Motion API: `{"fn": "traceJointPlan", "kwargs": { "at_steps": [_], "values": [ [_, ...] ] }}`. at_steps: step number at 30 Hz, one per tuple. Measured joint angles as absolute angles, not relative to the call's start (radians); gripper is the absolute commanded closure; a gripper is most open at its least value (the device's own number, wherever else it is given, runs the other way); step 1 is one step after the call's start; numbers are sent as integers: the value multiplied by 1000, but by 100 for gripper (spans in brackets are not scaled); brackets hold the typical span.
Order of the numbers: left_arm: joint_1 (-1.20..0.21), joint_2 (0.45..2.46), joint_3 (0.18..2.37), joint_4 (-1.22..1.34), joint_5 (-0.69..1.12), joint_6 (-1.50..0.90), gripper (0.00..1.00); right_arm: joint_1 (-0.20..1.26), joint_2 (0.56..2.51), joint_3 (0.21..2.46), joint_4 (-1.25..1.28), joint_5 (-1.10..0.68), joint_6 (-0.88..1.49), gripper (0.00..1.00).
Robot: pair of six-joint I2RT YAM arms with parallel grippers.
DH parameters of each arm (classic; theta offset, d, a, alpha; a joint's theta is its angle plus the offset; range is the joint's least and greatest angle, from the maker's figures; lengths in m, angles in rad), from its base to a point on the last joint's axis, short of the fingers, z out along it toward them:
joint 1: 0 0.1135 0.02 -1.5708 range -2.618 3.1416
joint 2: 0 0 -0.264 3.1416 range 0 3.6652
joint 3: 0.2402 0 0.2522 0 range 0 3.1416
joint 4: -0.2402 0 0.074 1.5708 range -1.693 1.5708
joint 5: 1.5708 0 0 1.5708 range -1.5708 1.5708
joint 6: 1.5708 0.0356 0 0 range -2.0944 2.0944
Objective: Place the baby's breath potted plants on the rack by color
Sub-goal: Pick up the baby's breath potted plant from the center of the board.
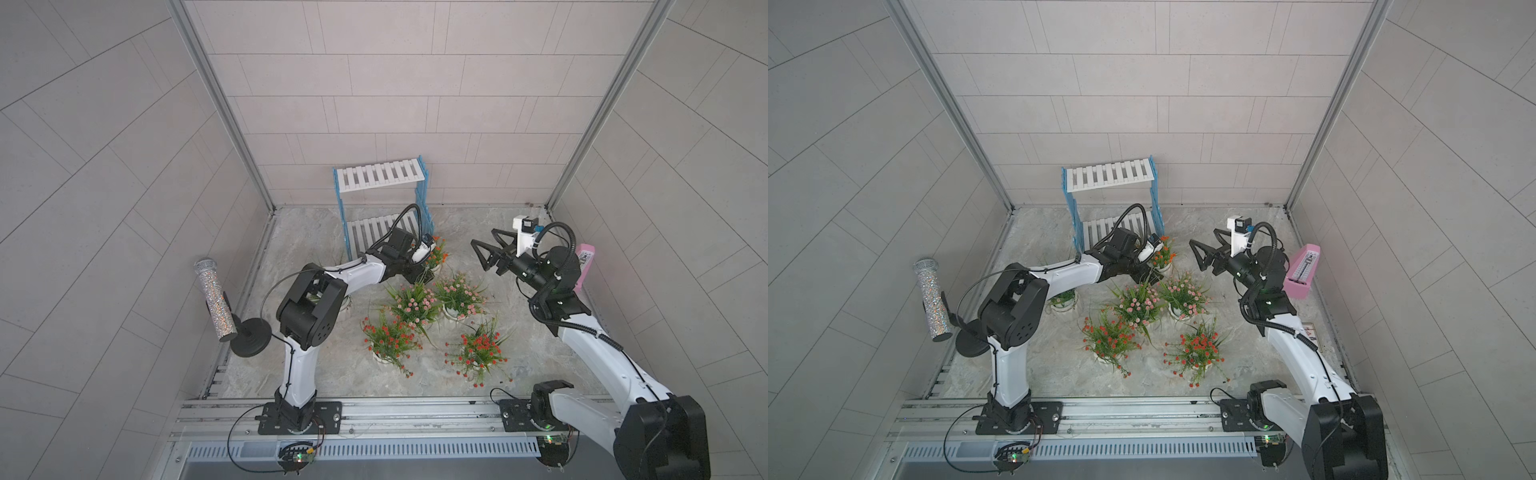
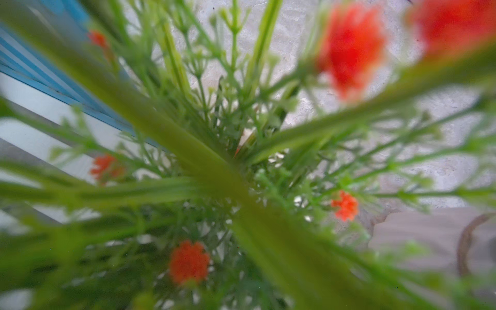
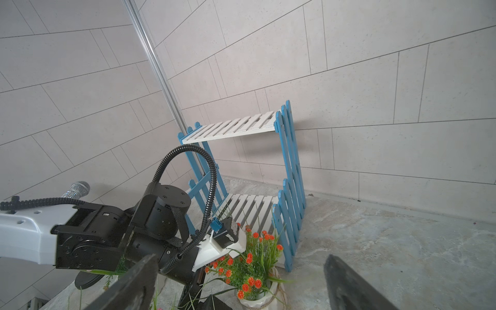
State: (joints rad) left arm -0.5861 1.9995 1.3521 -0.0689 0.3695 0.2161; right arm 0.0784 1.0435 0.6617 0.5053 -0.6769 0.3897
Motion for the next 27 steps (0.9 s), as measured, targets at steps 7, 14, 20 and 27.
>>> {"fn": "traceJointPlan", "kwargs": {
  "at_steps": [7, 14, 20, 27],
  "values": [
    [-593, 2045, 1425, -70, 353, 202, 0, 78, 1044, 661, 506, -677, 390, 1],
    [-607, 2078, 1498, -105, 337, 199, 0, 78, 1044, 661, 507, -677, 390, 1],
    [-615, 2098, 1520, -121, 315, 199, 2, 78, 1044, 660, 510, -678, 390, 1],
    [-616, 2100, 1521, -125, 295, 194, 16, 78, 1044, 648, 512, -683, 390, 1]
  ]
}}
